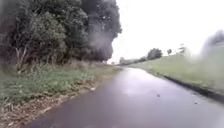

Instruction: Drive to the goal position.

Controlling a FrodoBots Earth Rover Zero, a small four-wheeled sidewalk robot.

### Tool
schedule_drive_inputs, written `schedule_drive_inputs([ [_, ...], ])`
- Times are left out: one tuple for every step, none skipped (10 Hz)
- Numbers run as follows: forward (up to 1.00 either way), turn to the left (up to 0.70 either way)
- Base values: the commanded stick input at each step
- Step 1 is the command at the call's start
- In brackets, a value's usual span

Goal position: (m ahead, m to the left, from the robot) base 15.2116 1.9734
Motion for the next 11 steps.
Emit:
schedule_drive_inputs([
  [0.70,0.00],
  [0.70,0.00],
  [0.70,0.00],
  [0.70,0.00],
  [0.70,0.00],
  [0.70,-0.04],
  [0.70,-0.09],
  [0.70,-0.14],
  [0.70,-0.14],
  [0.70,-0.14],
  [0.70,-0.14],
])
